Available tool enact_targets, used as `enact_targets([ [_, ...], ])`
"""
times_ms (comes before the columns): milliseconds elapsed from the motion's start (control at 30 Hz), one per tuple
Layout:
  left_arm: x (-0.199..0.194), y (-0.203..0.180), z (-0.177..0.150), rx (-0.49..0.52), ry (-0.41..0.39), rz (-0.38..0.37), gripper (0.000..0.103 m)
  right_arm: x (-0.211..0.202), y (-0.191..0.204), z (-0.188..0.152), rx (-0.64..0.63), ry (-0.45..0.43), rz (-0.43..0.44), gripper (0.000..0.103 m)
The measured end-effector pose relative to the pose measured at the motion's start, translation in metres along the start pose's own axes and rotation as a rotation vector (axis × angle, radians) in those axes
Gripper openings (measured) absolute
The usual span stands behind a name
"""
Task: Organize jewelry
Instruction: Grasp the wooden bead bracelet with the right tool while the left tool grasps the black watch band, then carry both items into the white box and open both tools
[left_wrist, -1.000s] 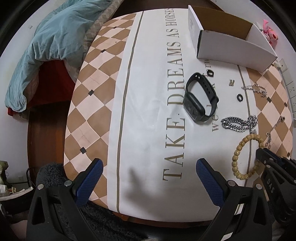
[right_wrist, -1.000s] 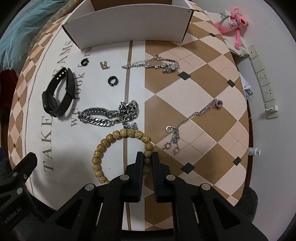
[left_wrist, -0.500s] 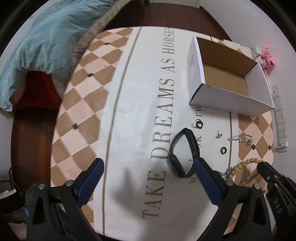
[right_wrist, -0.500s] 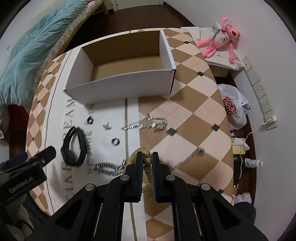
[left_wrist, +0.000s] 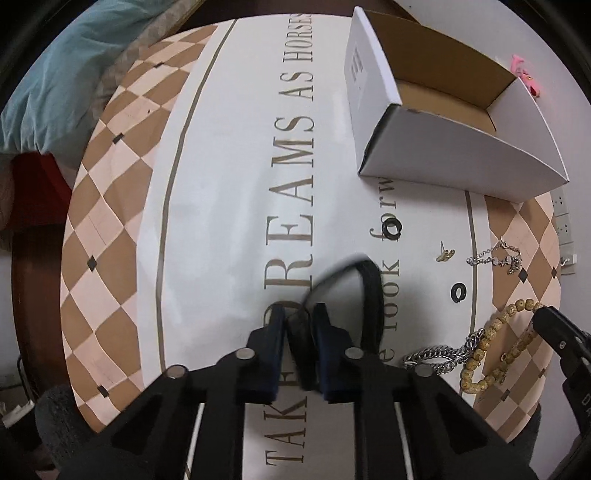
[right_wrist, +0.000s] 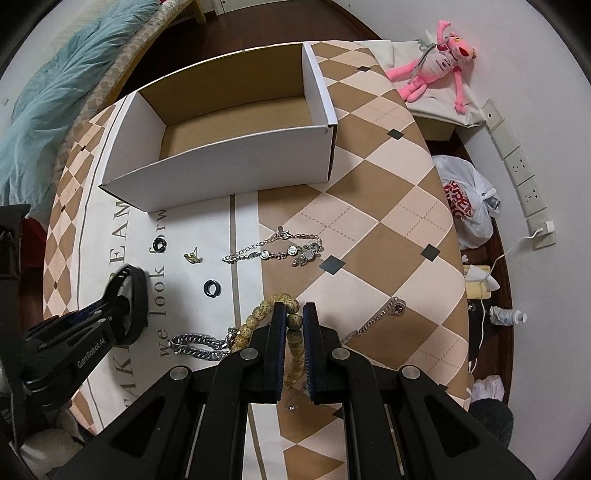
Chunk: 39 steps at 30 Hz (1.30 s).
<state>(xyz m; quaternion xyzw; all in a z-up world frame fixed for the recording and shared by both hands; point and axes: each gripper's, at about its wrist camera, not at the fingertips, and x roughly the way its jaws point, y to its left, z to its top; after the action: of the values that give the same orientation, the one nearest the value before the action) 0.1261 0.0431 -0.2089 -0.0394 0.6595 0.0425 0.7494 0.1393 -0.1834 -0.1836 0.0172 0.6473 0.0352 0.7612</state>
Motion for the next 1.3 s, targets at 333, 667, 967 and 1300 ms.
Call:
enact_targets([
  [333, -0.042, 0.006, -0.011, 0.022, -0.095, -0.038, 0.009, -0.04, 0.003, 0.004, -0.018, -0.048, 0.095, 0.009],
  [667, -0.111, -0.023, 0.03, 0.027, -0.232, -0.123, 0.009, -0.12, 0.005, 0.047, -0.035, -0.213, 0.186, 0.009],
  [967, -0.12, -0.036, 0.088, 0.015, -0.271, -0.144, 0.009, -0.137, 0.012, 0.114, -0.086, -0.293, 0.166, 0.009],
  [1300, -0.086, -0.044, 0.135, -0.006, -0.159, -0.203, 0.01, -0.067, 0.012, 0.166, -0.094, -0.133, 0.162, 0.009],
])
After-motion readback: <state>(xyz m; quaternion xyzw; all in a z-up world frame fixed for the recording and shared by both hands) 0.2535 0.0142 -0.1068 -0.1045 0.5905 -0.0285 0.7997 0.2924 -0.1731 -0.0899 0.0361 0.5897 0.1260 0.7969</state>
